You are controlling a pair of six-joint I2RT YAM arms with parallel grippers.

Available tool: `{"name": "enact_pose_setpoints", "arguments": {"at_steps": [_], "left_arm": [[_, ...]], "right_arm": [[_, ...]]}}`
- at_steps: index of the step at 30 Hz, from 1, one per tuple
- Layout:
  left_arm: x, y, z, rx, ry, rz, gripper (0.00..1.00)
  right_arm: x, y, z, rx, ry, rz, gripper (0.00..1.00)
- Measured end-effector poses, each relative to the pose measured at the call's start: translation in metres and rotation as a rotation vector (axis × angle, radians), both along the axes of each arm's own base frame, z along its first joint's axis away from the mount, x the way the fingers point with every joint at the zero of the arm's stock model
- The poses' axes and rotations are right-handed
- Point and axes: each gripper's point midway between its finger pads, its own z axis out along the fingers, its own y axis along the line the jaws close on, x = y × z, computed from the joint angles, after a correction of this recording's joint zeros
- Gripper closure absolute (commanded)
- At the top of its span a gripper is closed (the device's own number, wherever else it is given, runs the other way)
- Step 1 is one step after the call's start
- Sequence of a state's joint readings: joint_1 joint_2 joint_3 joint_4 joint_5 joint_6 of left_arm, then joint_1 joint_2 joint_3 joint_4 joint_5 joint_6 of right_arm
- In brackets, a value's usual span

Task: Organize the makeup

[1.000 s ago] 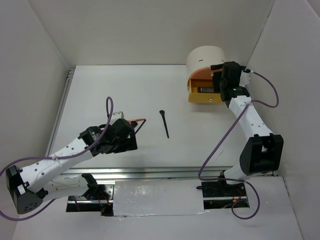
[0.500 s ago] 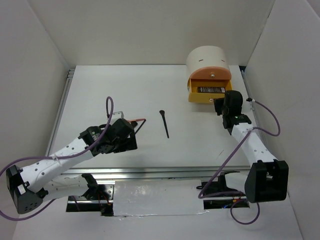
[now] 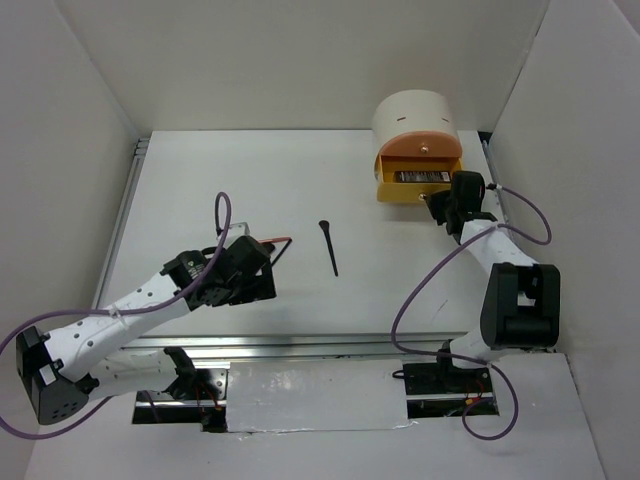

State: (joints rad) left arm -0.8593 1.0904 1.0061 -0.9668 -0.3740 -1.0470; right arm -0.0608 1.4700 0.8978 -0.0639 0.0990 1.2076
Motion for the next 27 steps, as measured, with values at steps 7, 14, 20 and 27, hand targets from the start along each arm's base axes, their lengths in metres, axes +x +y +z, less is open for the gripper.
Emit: {"name": "enact_pose_setpoints", "arguments": {"at_steps": [7,14,20,27], "left_arm": [[-0.001,0.002,0.001,0.000,-0.003,0.004,0.01],[-0.002,0.004,0.000,0.010,0.002,0.007,0.01],[0.000,0.003,0.002,0.020,0.006,0.007,0.01],[0.004,-0.001,0.005,0.024,0.006,0.007,0.01]], "right_arm": [[0.018,-0.007,0.012,-0.027,-0.024,0.016,0.99],[0.039,-0.021,0.020,-0.040,-0.042,0.015,0.98],[0.049,-0.016,0.016,-0.015,-0.058,0.043,0.96],[0.064,-0.009,0.010,0.021,-0.073,0.073,0.96]]}}
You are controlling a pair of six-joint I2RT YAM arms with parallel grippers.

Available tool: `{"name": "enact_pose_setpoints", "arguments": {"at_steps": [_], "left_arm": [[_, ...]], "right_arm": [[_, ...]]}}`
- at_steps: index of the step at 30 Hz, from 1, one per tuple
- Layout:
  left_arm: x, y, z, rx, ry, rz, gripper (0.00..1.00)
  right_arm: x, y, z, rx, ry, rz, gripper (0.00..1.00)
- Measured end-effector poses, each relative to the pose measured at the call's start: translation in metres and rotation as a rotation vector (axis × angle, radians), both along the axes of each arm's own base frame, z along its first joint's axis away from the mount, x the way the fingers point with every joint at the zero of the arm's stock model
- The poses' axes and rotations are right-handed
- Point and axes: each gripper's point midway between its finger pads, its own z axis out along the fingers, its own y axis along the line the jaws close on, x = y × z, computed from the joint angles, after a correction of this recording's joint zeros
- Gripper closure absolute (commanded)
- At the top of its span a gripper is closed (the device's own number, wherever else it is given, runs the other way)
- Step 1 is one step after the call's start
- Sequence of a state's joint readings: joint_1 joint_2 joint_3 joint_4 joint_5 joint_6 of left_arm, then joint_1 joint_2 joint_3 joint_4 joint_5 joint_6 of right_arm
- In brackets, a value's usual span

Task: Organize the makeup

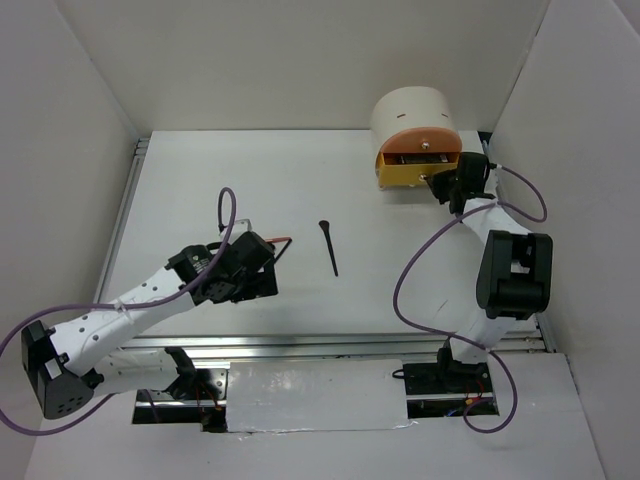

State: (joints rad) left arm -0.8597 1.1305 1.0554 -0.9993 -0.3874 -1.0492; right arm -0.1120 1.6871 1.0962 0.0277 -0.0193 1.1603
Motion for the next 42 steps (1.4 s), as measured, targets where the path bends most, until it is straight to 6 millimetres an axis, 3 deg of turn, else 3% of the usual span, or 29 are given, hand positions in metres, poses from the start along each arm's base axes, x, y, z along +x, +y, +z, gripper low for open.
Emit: {"name": "enact_pose_setpoints", "arguments": {"at_steps": [7,27,31,38,42], "left_arm": [[0.000,0.000,-0.001,0.005,0.004,-0.001,0.01],[0.001,-0.001,-0.002,0.006,0.003,-0.002,0.01],[0.001,-0.001,-0.002,0.004,0.003,-0.003,0.01],[-0.001,0.000,0.004,-0.022,-0.014,0.003,0.01],[-0.008,0.006,0.005,-0.047,-0.021,0.008,0.01]], "right_arm": [[0.019,0.004,0.003,0.024,-0.040,0.020,0.94],[0.048,0.007,0.000,0.107,-0.077,0.034,0.86],[0.047,0.006,-0.002,0.125,-0.071,0.021,0.56],[-0.002,0.003,-0.035,0.172,-0.061,-0.030,0.44],[-0.004,0.005,-0.050,0.208,-0.114,0.004,0.33]]}}
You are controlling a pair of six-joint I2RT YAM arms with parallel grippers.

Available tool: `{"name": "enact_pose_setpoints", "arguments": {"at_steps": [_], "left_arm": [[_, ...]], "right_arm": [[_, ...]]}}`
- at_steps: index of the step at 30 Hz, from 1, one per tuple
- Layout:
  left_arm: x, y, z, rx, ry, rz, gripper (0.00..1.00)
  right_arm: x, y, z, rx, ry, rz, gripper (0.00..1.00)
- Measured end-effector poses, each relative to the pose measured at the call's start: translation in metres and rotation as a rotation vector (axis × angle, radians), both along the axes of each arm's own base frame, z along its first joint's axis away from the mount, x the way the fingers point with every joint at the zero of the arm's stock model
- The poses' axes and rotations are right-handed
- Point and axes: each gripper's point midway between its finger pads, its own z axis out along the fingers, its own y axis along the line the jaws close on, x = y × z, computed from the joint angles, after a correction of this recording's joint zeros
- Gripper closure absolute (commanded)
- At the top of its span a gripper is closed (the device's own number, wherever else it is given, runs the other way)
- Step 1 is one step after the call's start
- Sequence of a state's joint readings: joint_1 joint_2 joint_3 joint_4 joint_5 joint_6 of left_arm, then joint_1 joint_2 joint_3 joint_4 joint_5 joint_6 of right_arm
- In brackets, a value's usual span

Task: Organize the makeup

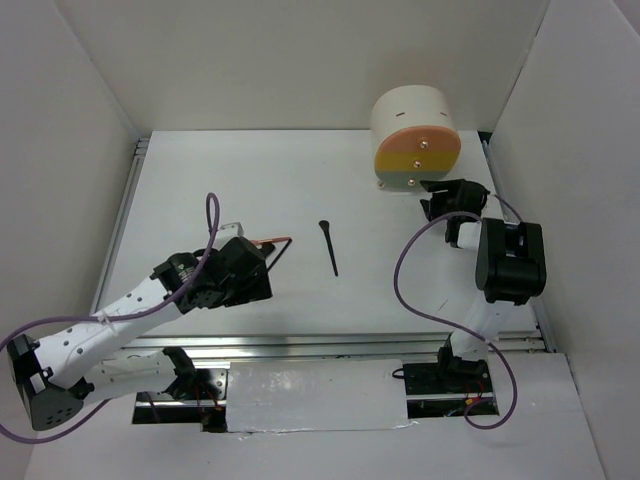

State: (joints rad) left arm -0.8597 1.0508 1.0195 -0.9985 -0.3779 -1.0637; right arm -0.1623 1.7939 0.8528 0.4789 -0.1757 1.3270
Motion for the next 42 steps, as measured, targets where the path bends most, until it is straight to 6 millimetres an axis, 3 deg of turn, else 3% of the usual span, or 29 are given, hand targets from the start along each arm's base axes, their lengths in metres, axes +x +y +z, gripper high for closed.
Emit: {"name": "enact_pose_setpoints", "arguments": {"at_steps": [5,11,18,42], "left_arm": [[-0.004,0.002,-0.001,-0.015,0.007,0.010,0.01],[-0.007,0.005,0.006,-0.041,-0.009,0.019,0.01],[-0.013,0.011,0.007,-0.039,0.000,0.030,0.01],[-0.011,0.009,0.002,-0.024,0.014,0.030,0.01]], "right_arm": [[0.021,0.011,-0.002,0.045,-0.161,0.092,0.30],[0.024,0.023,-0.027,0.106,-0.191,0.159,0.31],[0.040,0.026,-0.006,0.099,-0.296,0.205,0.34],[0.054,0.021,-0.019,0.142,-0.190,0.179,0.76]]}}
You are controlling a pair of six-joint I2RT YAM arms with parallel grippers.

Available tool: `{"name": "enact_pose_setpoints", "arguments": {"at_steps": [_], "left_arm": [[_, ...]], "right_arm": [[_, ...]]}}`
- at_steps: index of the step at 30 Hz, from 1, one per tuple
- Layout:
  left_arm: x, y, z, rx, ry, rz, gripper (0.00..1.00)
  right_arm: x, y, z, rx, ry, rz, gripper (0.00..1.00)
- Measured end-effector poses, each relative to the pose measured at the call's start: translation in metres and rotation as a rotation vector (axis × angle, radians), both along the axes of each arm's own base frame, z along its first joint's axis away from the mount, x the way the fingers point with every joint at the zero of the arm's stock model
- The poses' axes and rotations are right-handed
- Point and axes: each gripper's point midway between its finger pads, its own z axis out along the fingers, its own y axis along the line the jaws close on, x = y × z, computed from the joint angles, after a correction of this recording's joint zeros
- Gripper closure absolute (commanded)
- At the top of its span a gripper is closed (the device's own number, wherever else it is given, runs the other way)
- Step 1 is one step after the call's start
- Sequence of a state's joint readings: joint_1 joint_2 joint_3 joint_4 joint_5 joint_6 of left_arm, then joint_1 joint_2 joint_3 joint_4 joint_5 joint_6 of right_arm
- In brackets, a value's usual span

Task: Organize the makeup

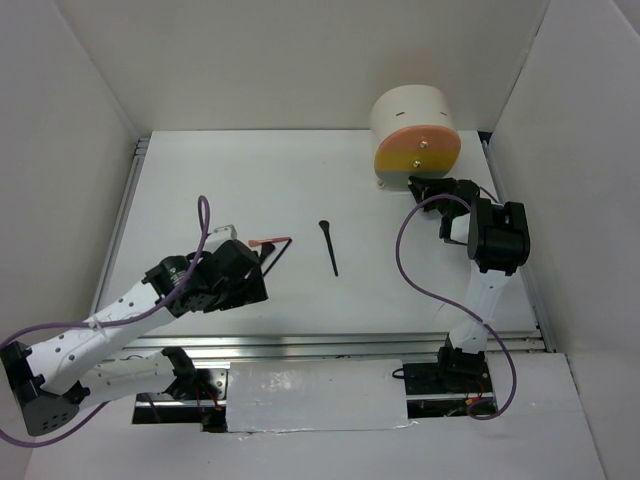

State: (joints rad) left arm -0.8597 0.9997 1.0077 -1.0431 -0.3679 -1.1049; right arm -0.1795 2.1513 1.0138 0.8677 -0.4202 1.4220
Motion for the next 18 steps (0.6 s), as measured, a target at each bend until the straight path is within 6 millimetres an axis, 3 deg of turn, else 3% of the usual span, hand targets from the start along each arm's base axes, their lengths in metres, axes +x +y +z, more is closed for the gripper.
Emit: {"name": "enact_pose_setpoints", "arguments": {"at_steps": [6,18], "left_arm": [[0.002,-0.002,-0.003,0.011,0.007,-0.003,0.01],[0.012,-0.013,-0.001,0.011,-0.010,-0.028,0.01]], "right_arm": [[-0.010,-0.001,-0.001,-0.007,0.005,-0.017,0.77],[-0.065,0.007,-0.002,0.002,0.035,-0.025,0.78]]}}
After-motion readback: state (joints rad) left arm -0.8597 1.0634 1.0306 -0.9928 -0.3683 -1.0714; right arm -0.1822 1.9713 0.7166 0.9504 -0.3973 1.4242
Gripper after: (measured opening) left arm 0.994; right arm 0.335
